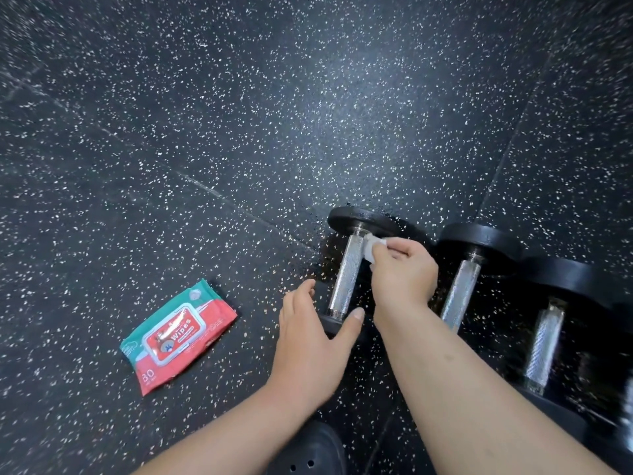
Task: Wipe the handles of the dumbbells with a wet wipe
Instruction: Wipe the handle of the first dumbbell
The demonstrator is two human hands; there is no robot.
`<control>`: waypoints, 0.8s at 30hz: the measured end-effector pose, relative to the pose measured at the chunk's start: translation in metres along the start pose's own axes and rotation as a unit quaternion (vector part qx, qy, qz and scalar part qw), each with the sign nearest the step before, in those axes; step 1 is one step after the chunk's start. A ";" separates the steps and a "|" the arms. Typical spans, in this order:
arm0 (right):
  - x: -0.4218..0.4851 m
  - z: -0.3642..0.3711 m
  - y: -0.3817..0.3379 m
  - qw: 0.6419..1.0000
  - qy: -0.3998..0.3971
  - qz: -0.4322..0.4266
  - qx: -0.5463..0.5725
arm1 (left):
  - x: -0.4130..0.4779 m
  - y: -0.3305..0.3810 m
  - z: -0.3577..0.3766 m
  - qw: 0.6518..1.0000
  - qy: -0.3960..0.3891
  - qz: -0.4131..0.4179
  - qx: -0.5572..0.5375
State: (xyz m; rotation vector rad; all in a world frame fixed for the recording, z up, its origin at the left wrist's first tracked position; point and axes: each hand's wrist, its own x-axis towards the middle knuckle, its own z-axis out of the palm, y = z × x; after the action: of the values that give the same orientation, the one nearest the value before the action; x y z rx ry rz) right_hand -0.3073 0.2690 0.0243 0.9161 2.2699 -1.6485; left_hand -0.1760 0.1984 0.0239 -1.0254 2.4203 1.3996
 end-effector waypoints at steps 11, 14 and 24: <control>-0.026 -0.002 0.015 0.948 -0.090 -0.232 -0.197 | -0.005 -0.003 -0.001 0.997 -0.067 -0.023 -0.008; -0.029 0.004 0.023 0.913 -0.088 -0.293 -0.272 | -0.006 -0.004 0.001 0.997 -0.070 -0.006 0.012; -0.035 0.002 0.018 0.906 -0.091 -0.253 -0.328 | -0.006 -0.007 0.003 0.997 -0.075 -0.002 0.023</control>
State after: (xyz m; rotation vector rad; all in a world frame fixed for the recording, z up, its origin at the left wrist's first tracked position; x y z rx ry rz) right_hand -0.2694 0.2578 0.0260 0.0123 2.7673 -0.8912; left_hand -0.1676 0.2013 0.0204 -0.8819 2.3305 1.3593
